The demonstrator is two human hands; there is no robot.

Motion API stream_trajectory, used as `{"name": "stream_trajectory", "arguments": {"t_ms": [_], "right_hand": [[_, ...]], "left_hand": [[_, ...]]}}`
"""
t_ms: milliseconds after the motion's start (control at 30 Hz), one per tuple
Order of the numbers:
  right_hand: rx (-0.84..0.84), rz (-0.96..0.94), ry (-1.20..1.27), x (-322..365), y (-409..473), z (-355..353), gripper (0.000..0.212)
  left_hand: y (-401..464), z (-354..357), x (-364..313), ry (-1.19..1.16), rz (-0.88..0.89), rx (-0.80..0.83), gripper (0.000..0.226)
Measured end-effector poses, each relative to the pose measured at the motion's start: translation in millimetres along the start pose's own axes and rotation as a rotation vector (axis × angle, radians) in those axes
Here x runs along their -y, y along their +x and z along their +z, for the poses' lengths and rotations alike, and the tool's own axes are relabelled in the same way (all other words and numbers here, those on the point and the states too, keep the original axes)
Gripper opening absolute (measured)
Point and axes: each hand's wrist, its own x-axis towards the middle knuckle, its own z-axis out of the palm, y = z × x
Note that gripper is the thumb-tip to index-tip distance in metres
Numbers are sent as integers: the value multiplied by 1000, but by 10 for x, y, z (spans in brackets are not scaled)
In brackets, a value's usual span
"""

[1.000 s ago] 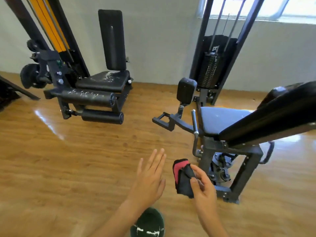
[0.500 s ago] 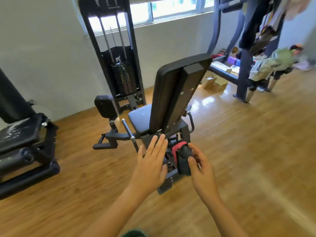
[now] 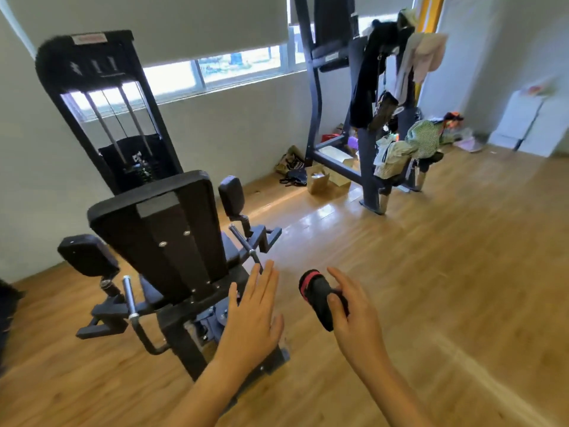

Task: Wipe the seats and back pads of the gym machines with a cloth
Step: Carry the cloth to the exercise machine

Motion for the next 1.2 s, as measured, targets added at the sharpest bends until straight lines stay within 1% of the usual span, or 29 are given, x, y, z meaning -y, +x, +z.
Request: {"name": "stream_trajectory", "arguments": {"t_ms": [100, 200, 267, 500, 633, 733, 833, 967, 1100, 1200], "right_hand": [[-2, 23, 18, -334, 485, -102, 52], [35, 15, 21, -617, 1071, -102, 53], [66, 15, 24, -815, 1531, -76, 53], [159, -101, -25, -1454, 3426, 94, 58], [211, -194, -63, -1820, 4481, 252, 49], [284, -257, -95, -2152, 5349, 434, 47], [369, -316, -79, -2500, 6232, 657, 48], [479, -376, 31, -2820, 7374, 938, 48], [586, -415, 116, -2889, 8371, 1256, 48], [664, -443, 181, -2819, 8994, 1610, 46]], "left_hand": [[483, 189, -147, 17, -26, 10, 84], [1055, 418, -183, -12, -60, -8, 85], [1473, 584, -169, -4, -76, 11, 85], [3060, 1189, 48, -20, -206, 65, 88], [3956, 1445, 197, 16, -258, 63, 92], [4689, 1683, 371, 68, -322, 55, 91], [5366, 1983, 561, 84, -398, 30, 90], [6214, 2237, 709, 85, -564, 3, 100], [6973, 2265, 885, 78, -715, -33, 97], [7504, 2258, 1157, 131, -800, -99, 94]]}}
